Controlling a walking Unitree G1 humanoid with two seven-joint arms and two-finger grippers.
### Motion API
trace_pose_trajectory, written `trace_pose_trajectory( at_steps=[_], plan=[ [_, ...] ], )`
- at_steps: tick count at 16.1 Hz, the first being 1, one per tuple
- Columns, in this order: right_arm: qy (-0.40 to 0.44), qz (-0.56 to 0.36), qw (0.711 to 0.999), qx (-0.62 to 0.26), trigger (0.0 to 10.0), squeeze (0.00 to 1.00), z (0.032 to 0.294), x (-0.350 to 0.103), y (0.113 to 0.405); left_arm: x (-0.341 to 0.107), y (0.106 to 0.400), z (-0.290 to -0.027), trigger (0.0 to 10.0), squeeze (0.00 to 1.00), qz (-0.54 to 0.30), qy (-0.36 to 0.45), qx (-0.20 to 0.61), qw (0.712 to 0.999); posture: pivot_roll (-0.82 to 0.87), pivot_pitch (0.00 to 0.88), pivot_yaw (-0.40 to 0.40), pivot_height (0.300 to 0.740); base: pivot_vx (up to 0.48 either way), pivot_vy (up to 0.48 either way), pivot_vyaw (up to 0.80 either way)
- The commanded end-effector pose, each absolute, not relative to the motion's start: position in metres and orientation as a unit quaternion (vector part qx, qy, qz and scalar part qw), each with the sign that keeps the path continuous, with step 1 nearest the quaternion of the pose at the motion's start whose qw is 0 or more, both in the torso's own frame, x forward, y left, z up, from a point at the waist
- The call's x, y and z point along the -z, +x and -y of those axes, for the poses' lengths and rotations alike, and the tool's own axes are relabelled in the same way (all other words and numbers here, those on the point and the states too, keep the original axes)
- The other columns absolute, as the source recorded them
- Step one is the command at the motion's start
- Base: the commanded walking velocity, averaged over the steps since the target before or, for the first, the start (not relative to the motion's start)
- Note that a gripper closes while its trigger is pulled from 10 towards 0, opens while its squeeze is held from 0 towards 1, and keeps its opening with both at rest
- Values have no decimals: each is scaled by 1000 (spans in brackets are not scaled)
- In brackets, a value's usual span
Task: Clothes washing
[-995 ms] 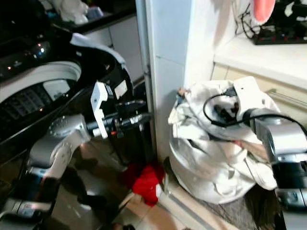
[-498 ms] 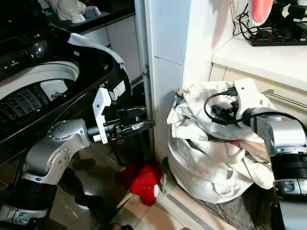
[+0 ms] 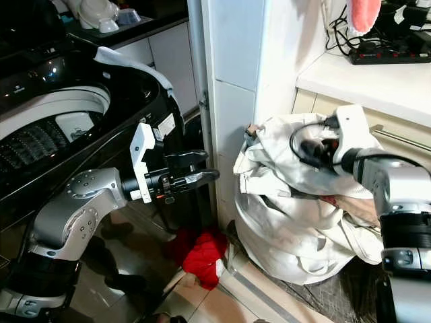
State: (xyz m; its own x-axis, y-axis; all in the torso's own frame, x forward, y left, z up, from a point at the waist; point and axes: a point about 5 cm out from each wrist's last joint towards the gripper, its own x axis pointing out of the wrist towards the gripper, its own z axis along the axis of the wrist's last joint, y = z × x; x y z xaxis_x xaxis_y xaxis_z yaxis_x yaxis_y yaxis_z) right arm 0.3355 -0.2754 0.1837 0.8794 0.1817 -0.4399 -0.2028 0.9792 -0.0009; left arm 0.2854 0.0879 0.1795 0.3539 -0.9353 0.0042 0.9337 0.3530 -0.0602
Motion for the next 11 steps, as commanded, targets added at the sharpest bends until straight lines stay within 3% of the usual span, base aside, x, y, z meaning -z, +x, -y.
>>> trace_pose_trajectory(
  at_steps=[1,11],
  plan=[
    [-9,-216,970,-111,0,0,272,-189,338,-183,283,-88,10000,0,-12,-20,572,820,-95,0,97,740,0,0,0],
    [3,-218,969,-114,0,0,274,-193,337,-183,284,-88,10000,0,-13,-23,568,823,-100,0,95,740,0,0,0]
  ],
)
